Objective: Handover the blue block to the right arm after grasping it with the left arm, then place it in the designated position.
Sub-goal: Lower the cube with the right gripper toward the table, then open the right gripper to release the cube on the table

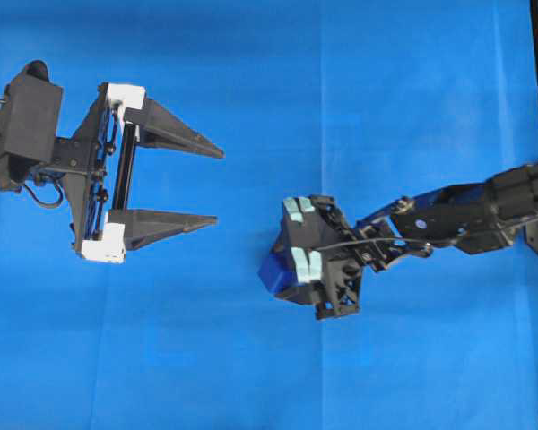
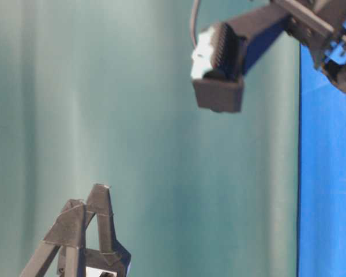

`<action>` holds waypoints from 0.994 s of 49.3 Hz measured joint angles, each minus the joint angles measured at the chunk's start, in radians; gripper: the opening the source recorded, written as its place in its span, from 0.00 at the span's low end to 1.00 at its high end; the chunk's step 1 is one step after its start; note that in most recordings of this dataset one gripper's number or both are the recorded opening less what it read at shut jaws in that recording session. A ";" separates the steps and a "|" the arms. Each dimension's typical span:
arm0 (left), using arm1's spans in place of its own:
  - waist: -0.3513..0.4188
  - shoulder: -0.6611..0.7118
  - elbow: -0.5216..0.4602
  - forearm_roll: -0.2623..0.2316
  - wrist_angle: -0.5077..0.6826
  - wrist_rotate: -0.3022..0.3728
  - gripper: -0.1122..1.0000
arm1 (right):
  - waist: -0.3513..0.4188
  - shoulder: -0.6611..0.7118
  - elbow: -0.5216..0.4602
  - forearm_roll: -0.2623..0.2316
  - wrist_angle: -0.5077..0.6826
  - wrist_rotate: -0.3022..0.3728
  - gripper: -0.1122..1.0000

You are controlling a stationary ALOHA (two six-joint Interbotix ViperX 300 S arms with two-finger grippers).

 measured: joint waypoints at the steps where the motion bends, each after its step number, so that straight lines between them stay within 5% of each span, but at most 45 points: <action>1: 0.000 0.000 -0.002 0.002 0.000 0.000 0.93 | 0.000 0.003 -0.003 0.000 0.000 0.000 0.57; 42: 0.000 0.000 0.000 0.002 0.000 0.002 0.93 | -0.003 0.008 -0.012 0.002 0.014 0.000 0.57; 49: 0.000 0.000 0.000 0.002 0.000 0.002 0.93 | -0.002 0.009 -0.017 0.006 0.051 0.000 0.88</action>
